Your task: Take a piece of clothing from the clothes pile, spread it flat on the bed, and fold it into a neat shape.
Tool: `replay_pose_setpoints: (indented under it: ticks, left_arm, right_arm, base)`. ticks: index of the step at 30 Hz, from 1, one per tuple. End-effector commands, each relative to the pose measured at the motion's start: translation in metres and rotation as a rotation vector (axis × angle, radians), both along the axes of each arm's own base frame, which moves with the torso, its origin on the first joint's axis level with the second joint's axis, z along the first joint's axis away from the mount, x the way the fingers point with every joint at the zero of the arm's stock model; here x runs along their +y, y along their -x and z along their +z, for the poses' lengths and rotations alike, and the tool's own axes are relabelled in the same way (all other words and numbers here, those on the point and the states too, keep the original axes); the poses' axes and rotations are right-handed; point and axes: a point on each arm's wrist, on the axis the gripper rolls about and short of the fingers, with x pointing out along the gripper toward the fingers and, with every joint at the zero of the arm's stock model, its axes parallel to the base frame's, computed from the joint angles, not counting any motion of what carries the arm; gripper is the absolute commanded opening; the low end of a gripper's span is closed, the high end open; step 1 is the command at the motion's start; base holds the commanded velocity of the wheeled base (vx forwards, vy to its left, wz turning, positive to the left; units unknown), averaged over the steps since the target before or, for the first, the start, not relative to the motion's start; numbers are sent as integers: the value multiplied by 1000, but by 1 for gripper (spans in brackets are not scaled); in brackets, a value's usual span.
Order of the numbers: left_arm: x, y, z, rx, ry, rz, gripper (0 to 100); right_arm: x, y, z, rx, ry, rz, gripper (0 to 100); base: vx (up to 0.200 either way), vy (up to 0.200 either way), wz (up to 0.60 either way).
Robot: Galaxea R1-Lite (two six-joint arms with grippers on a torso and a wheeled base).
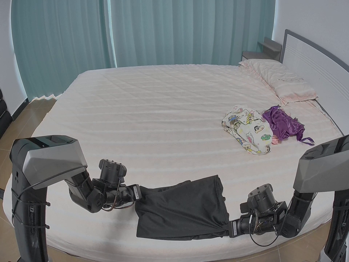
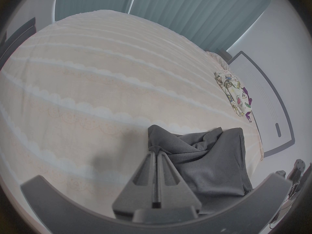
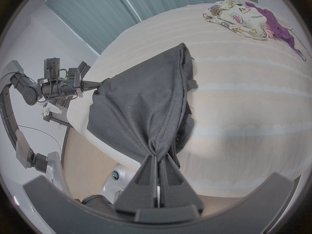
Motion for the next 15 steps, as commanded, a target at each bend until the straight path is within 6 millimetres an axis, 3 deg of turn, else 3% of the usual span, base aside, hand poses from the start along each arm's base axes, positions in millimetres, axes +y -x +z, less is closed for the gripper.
replay_pose_setpoints:
  ticks: [1, 10, 11, 12, 13, 15]
  left_arm:
    - [2, -2, 1, -6, -2, 8, 0]
    - [5, -9, 0, -17, 3, 27, 0]
    - [5, -10, -1, -15, 2, 27, 100]
    - [5, -11, -1, -17, 3, 27, 100]
    - [5, -10, -2, -14, 2, 27, 100]
    - [5, -11, -3, -14, 2, 27, 100]
  right_arm:
    - [-5, 1, 1, 3, 5, -10, 0]
    - [-13, 8, 4, 22, 0, 10, 0]
    - [-13, 8, 3, 22, 2, 9, 0]
    - [-13, 7, 3, 21, 2, 9, 0]
    - [-12, 6, 2, 22, 1, 8, 100]
    - [-12, 6, 0, 24, 2, 10, 100]
  base:
    - [0, 0, 0]
    - [0, 0, 0]
    - [0, 0, 0]
    - [0, 0, 0]
    - [0, 0, 0]
    - [0, 0, 0]
